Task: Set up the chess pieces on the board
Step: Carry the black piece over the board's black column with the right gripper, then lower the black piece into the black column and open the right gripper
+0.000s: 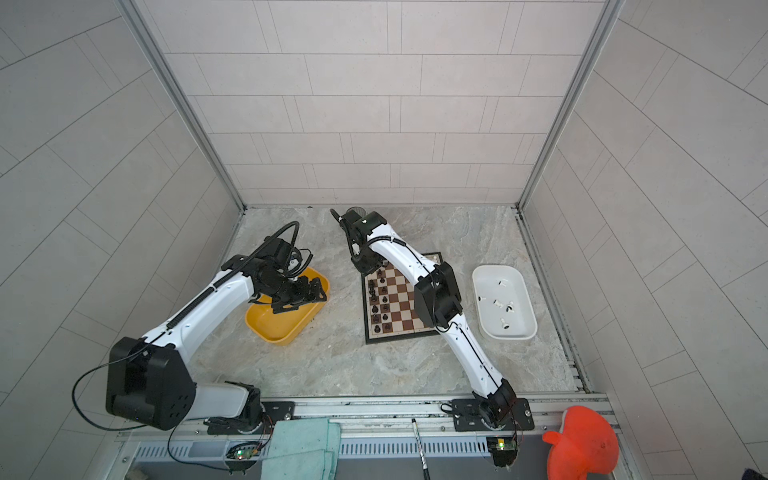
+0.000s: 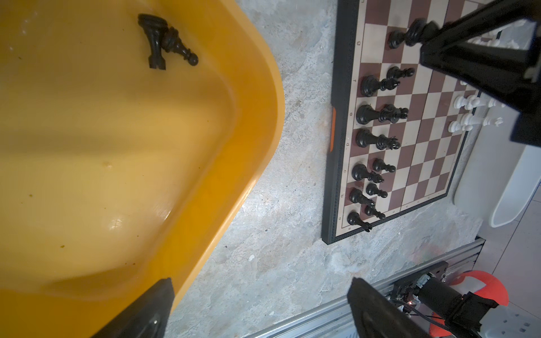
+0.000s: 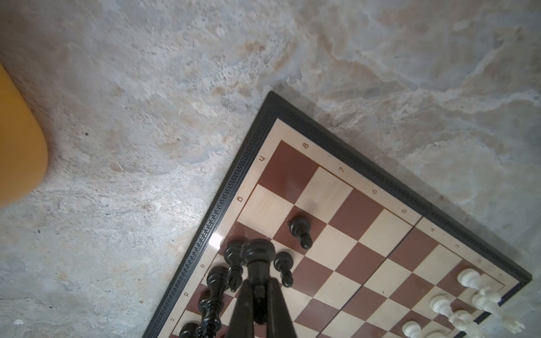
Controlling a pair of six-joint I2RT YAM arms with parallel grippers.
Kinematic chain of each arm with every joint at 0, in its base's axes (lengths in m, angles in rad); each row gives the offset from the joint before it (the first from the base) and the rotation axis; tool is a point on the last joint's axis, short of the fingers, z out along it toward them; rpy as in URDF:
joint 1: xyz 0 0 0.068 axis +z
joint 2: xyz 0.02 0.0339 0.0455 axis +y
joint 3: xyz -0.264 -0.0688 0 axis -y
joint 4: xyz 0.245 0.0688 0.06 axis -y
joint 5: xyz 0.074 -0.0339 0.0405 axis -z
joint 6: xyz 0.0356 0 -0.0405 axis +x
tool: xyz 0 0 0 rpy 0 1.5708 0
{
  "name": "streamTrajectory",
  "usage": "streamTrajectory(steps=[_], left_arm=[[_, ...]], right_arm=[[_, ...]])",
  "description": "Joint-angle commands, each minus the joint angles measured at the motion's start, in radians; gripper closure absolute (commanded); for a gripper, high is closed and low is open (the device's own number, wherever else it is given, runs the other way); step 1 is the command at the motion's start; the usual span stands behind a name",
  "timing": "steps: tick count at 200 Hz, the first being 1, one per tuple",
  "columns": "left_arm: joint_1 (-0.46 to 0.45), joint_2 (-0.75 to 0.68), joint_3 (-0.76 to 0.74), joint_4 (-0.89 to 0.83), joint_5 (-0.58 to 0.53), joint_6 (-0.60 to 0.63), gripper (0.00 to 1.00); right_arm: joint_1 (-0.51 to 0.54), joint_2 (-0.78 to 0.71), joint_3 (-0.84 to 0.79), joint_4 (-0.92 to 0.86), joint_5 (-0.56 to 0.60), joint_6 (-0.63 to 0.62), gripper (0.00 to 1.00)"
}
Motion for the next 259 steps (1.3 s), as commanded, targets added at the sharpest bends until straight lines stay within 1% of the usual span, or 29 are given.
streamTrajectory(steps=[1, 50, 78, 117, 147, 193, 259], left_arm=[[0.003, -0.034, -0.013, 0.007, -0.007, 0.019, 0.0], [0.007, -0.038, -0.012, 0.006, -0.002, 0.016, 0.0], [0.018, -0.033, -0.018, 0.018, 0.044, 0.003, 0.0], [0.027, -0.035, -0.016, 0.016, 0.052, 0.001, 0.0], [0.035, -0.038, -0.015, 0.017, 0.059, -0.002, 0.0], [0.043, -0.038, -0.016, 0.018, 0.068, -0.006, 0.0], [0.05, -0.043, -0.017, 0.02, 0.076, -0.01, 0.0]], right_arm=[[0.001, 0.025, 0.01, -0.008, 0.005, -0.017, 1.0], [0.001, 0.052, 0.009, 0.006, -0.013, -0.023, 1.0], [0.002, 0.068, 0.009, 0.01, -0.015, -0.018, 1.0], [0.0, 0.075, 0.009, 0.015, -0.007, -0.02, 1.0], [0.0, 0.077, 0.009, 0.01, 0.007, -0.024, 0.95], [0.0, 0.083, 0.009, 0.003, 0.011, -0.023, 0.94], [-0.002, 0.088, 0.01, 0.006, 0.009, -0.023, 0.89]])
